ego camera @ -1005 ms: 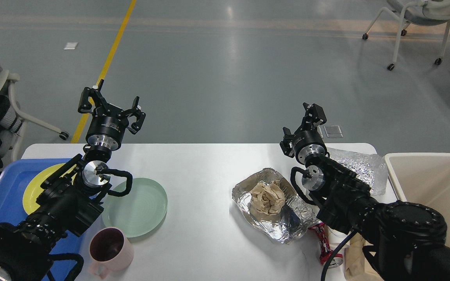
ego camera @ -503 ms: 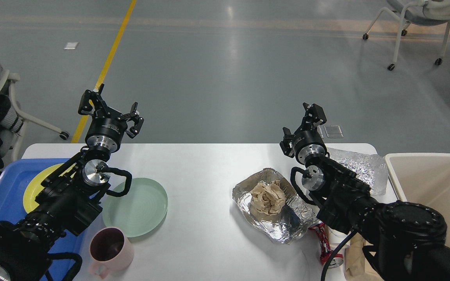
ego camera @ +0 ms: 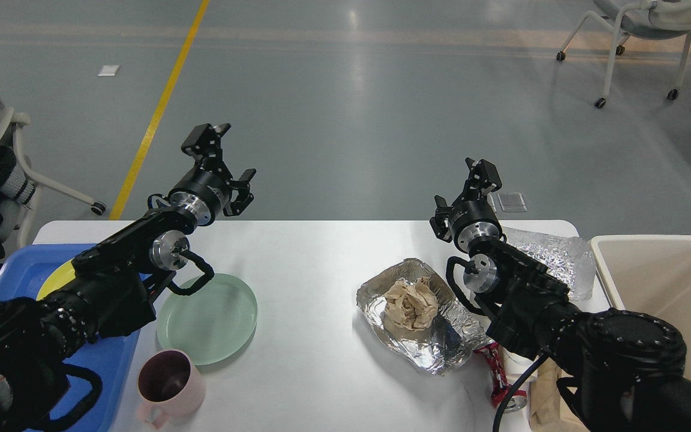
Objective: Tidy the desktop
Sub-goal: 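Swing the left arm up and over toward the blue tray, then lower the left gripper onto the pink mug and grasp it, then lift the pink mug and set it down on the blue tray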
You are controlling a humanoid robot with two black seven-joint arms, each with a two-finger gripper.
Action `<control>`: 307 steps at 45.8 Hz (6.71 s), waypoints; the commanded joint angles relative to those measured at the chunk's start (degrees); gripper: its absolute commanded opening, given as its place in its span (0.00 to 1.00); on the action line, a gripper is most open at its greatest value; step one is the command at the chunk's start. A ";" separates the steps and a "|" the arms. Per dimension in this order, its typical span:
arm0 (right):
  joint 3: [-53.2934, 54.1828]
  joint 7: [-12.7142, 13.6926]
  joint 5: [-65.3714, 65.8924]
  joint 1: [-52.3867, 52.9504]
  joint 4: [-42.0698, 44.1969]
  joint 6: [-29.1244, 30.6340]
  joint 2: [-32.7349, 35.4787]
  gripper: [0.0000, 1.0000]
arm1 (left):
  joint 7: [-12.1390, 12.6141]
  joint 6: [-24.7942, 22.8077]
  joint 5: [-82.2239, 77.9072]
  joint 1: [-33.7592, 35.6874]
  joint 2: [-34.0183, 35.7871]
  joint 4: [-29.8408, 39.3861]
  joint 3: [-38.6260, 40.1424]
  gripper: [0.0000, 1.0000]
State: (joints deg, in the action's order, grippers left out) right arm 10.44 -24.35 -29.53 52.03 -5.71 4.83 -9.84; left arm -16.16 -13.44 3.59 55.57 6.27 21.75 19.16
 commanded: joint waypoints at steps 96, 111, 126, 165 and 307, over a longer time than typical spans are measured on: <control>0.02 0.00 0.00 0.00 0.00 0.00 0.00 1.00 | 2.98 -30.59 -23.98 73.54 17.55 72.82 -101.43 1.00; 0.02 0.00 0.00 0.00 0.00 0.00 0.00 1.00 | 3.94 -17.15 -27.05 70.29 16.49 72.03 -104.50 1.00; 0.02 0.00 0.00 0.00 -0.09 0.00 0.00 1.00 | 3.94 -7.83 -27.58 57.99 13.77 68.60 -104.42 1.00; 0.02 0.00 0.00 0.00 0.00 0.00 0.00 1.00 | 5.00 -2.03 -26.97 34.17 7.70 51.11 -101.25 1.00; 0.02 0.00 0.00 0.00 0.00 0.00 0.00 1.00 | 15.28 -30.69 -36.54 57.99 29.50 62.62 -101.96 0.00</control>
State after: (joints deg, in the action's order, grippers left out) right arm 10.46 -24.34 -29.53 52.05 -5.72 4.83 -9.84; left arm -1.10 -50.96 -31.30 117.36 35.77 84.53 -81.99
